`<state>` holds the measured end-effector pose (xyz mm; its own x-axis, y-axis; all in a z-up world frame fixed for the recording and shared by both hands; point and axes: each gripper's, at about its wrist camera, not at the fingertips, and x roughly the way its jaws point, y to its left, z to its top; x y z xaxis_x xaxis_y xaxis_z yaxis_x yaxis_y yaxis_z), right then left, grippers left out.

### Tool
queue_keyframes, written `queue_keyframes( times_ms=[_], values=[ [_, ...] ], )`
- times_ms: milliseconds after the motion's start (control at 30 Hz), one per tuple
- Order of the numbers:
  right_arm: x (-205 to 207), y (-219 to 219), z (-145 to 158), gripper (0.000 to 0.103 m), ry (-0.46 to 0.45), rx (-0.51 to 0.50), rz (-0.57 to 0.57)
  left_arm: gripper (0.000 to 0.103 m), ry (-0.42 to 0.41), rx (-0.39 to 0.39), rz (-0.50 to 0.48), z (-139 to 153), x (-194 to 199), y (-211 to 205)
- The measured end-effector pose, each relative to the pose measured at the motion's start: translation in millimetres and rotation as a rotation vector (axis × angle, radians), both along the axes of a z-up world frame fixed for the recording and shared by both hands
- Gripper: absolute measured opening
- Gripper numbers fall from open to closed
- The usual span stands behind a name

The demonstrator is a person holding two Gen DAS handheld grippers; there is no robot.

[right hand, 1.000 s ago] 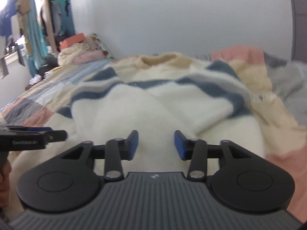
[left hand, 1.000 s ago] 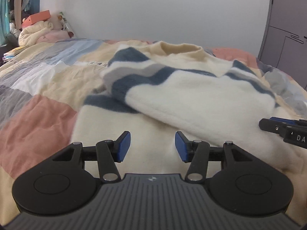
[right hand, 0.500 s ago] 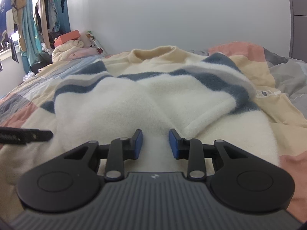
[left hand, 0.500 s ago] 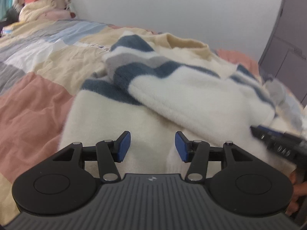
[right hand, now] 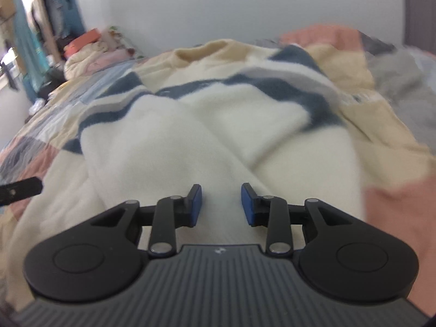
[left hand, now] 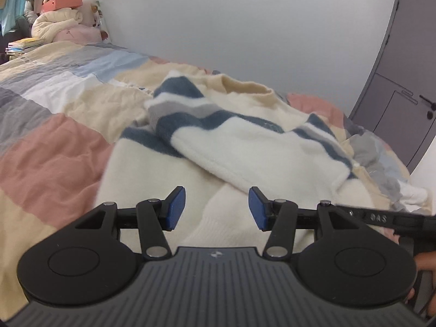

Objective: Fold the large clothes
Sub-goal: 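Open the left gripper and release the blanket onto the bed, then grasp the blanket edge with both grippers and lift it high, flipping it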

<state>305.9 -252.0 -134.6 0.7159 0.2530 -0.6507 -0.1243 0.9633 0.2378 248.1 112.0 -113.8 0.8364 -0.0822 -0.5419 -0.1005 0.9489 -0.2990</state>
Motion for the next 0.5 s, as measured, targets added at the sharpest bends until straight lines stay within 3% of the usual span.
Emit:
queue_keyframes(
  times_ms=[133,233,333,400,500],
  values=[
    [-46,-31,21,0.036,0.004,0.012,-0.091,0.057,0.041,-0.214,0.039,7,-22,21],
    [-70,-56,26,0.042,0.030,0.062,-0.142,0.057,0.075,-0.230,0.116,4,-39,32],
    [-83,-82,12,0.064,0.116,0.209,-0.207,0.057,0.114,-0.263,0.179,-5,-60,44],
    [-85,-96,-2,0.064,0.194,0.336,-0.242,0.057,0.127,-0.262,0.239,-7,-72,54],
    [-86,-107,-28,0.063,0.291,0.497,-0.308,0.057,0.125,-0.326,0.321,-10,-88,72]
  ],
)
